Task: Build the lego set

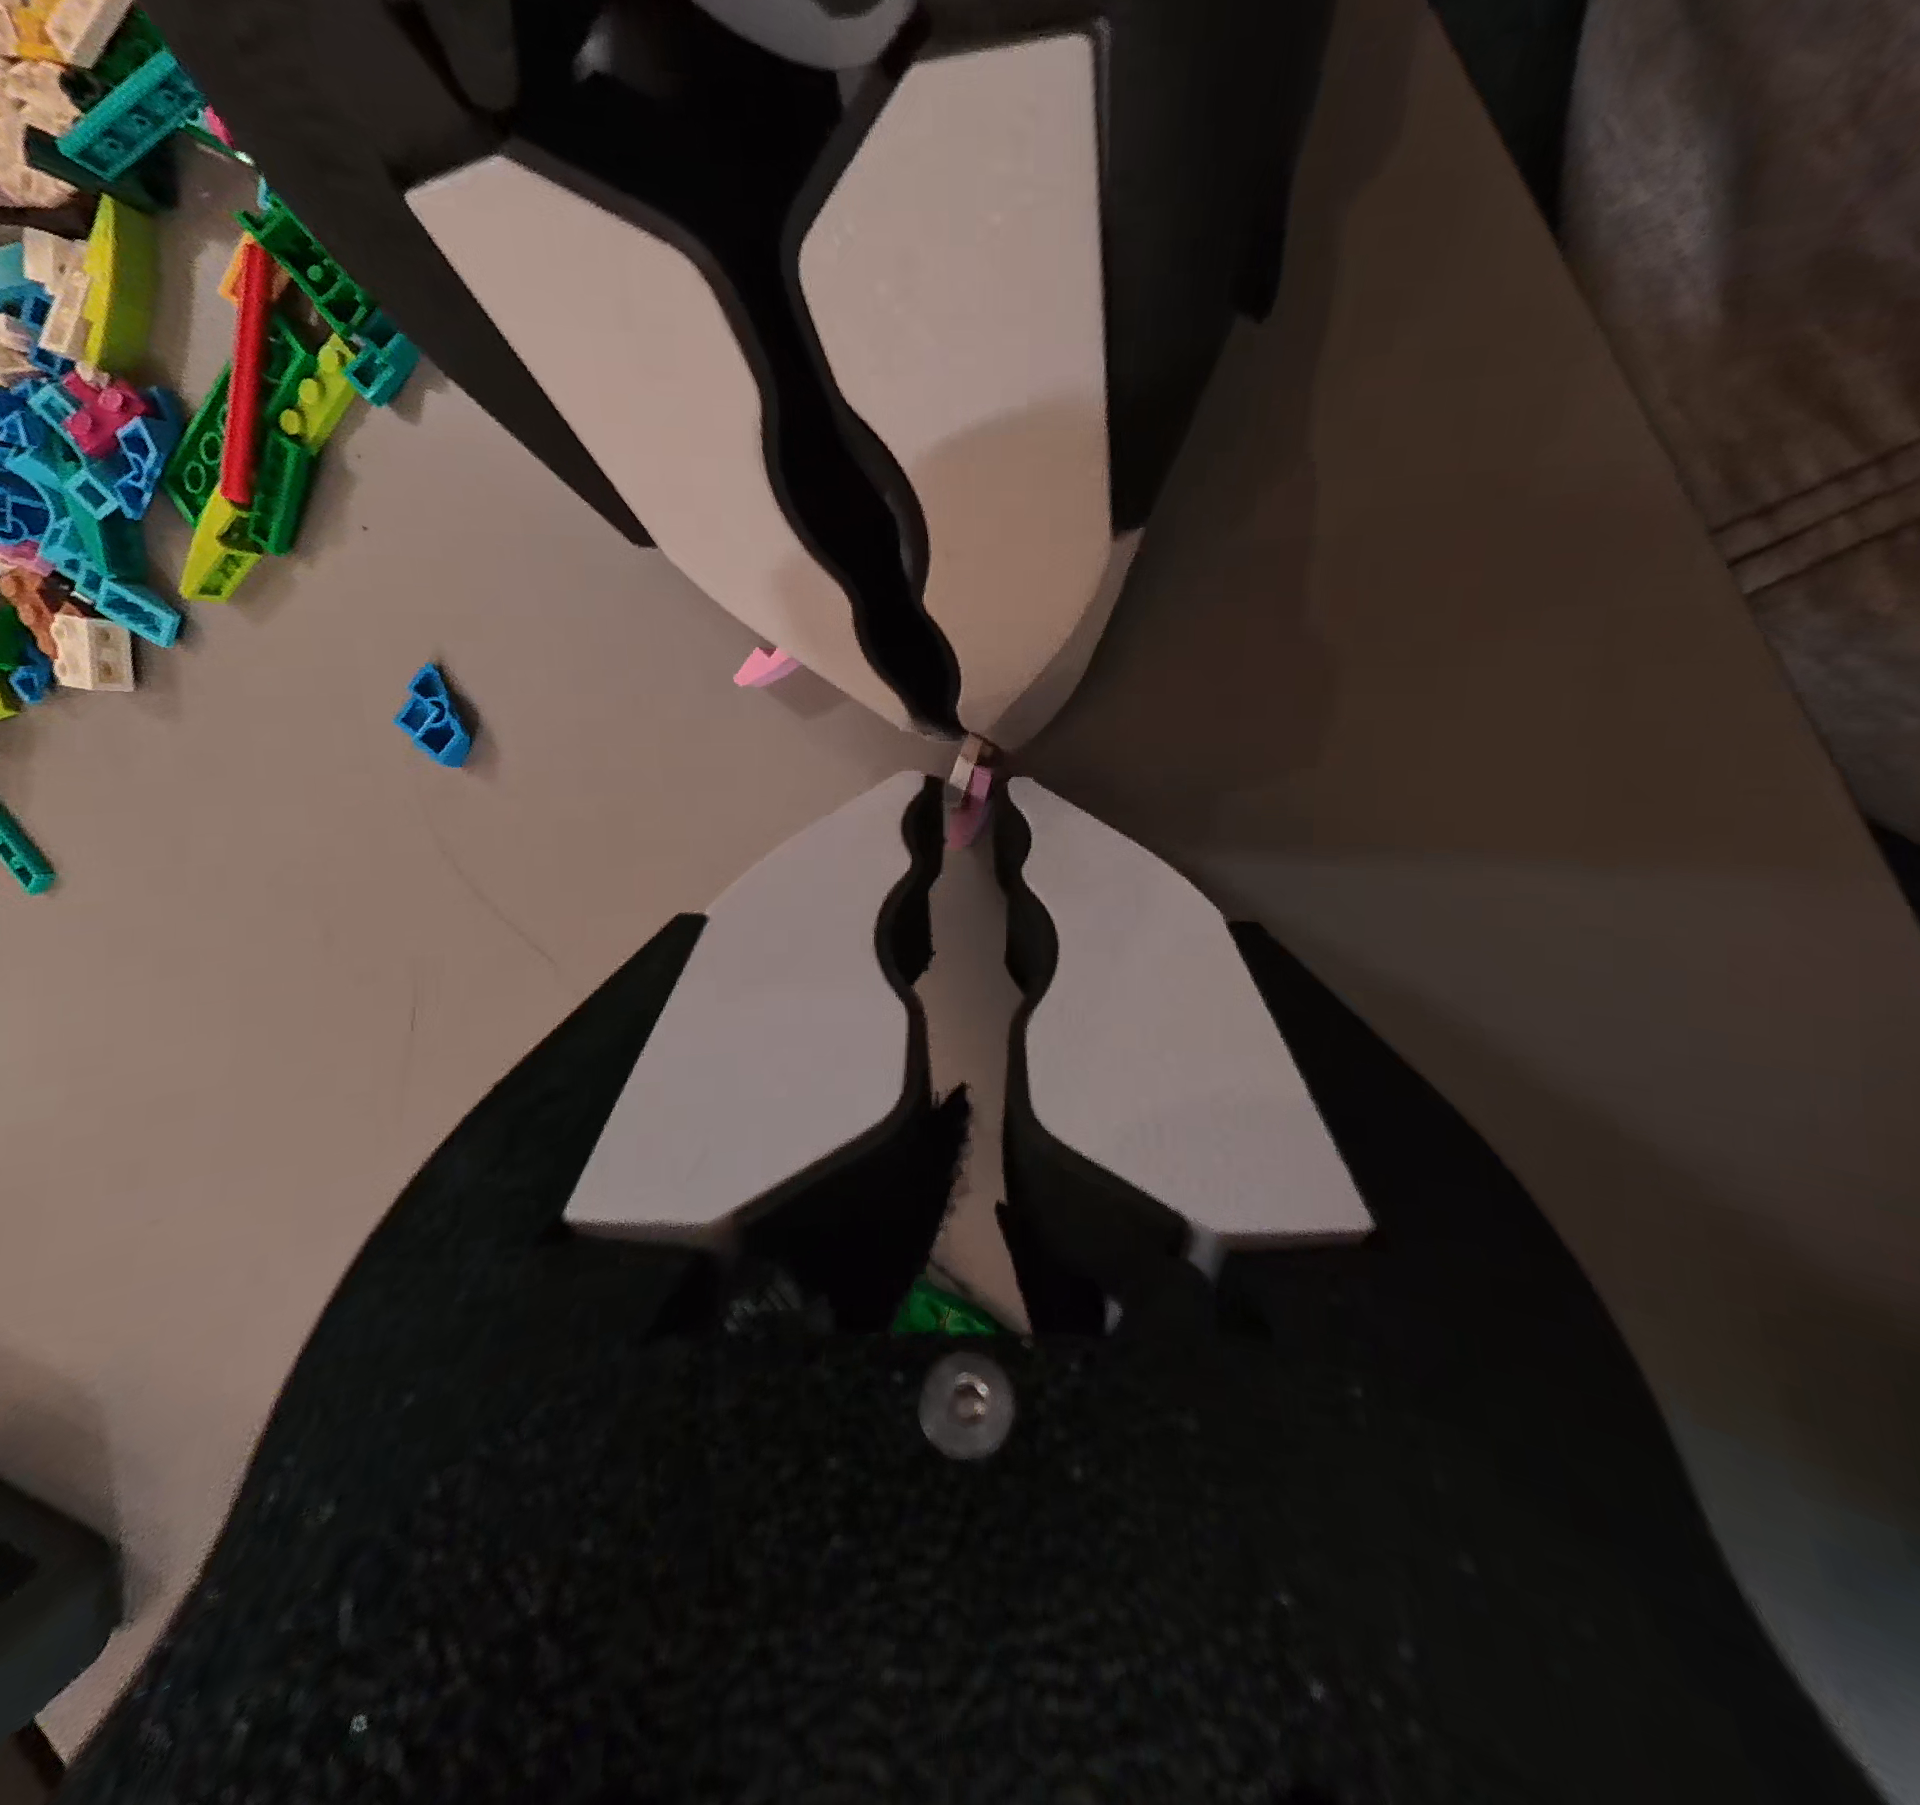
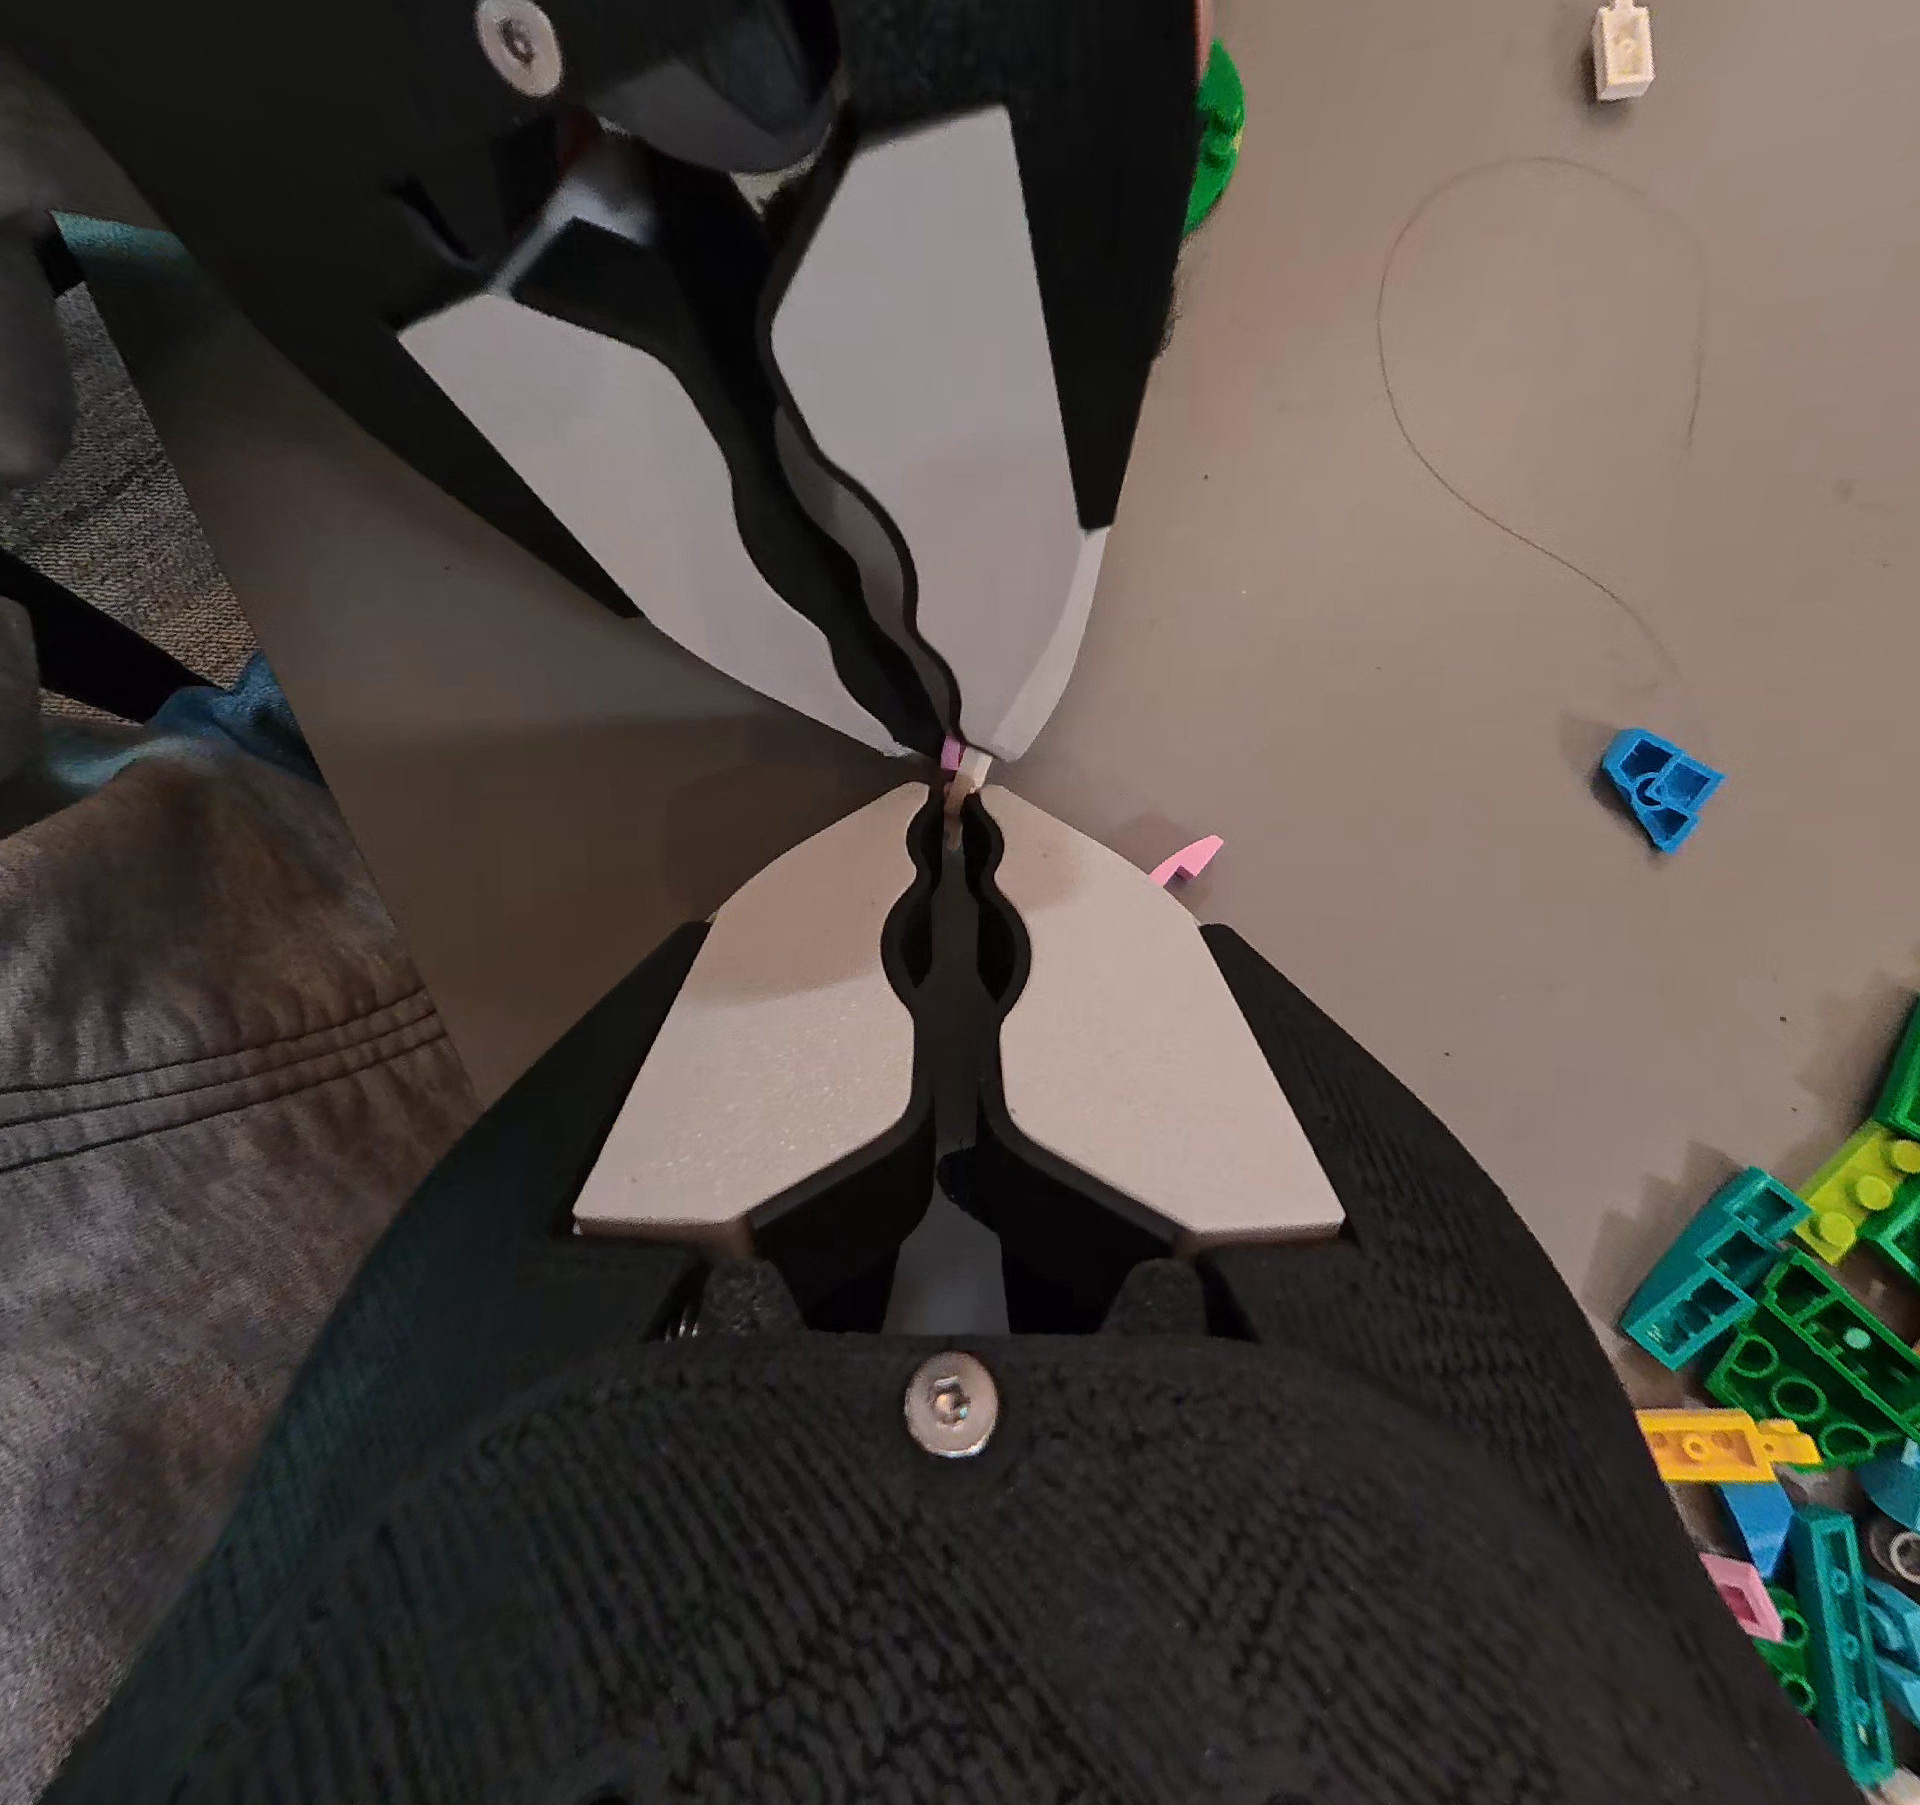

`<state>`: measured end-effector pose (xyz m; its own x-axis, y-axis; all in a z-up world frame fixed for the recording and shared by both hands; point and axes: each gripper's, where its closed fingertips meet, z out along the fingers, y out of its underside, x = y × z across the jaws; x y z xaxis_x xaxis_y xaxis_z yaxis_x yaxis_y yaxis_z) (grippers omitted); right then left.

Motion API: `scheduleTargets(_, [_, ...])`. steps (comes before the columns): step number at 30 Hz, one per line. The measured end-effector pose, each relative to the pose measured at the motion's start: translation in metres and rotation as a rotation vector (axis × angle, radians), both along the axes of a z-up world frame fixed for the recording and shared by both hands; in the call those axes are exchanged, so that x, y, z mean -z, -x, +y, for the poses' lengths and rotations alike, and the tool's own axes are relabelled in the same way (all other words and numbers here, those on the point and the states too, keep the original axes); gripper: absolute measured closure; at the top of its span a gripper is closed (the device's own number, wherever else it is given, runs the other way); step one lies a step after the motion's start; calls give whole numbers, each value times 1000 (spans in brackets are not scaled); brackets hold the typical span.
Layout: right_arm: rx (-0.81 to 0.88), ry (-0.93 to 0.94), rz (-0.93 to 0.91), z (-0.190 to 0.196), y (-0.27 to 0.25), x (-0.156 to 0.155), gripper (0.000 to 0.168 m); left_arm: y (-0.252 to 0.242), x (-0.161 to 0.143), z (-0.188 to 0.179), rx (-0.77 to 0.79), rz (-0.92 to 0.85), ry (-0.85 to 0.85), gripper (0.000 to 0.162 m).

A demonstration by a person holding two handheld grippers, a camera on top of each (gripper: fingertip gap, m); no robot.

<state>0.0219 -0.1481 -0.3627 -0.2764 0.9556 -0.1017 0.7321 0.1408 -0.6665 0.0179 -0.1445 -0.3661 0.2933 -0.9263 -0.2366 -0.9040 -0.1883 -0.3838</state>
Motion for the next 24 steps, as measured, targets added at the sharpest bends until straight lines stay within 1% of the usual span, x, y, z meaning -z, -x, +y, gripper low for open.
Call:
scheduleTargets(6, [-40,-16,5,-1,0,0,165,0,1,-1,6,17,20,155])
scheduleTargets(10, [-123,-48,30,-3,-1,0,165,-1,0,-6,35,31,17,156])
scheduleTargets(17, [-170,-115,80,-4,-3,-2,165,-4,-2,-8,27,66,-141,157])
scheduleTargets(22, [-199,-221,157,-8,-4,-13,166,-6,-13,-12,38,82,-261,157])
scheduleTargets(24, [-199,-233,173,-10,-5,-17,166,-7,-17,-13,40,78,-284,157])
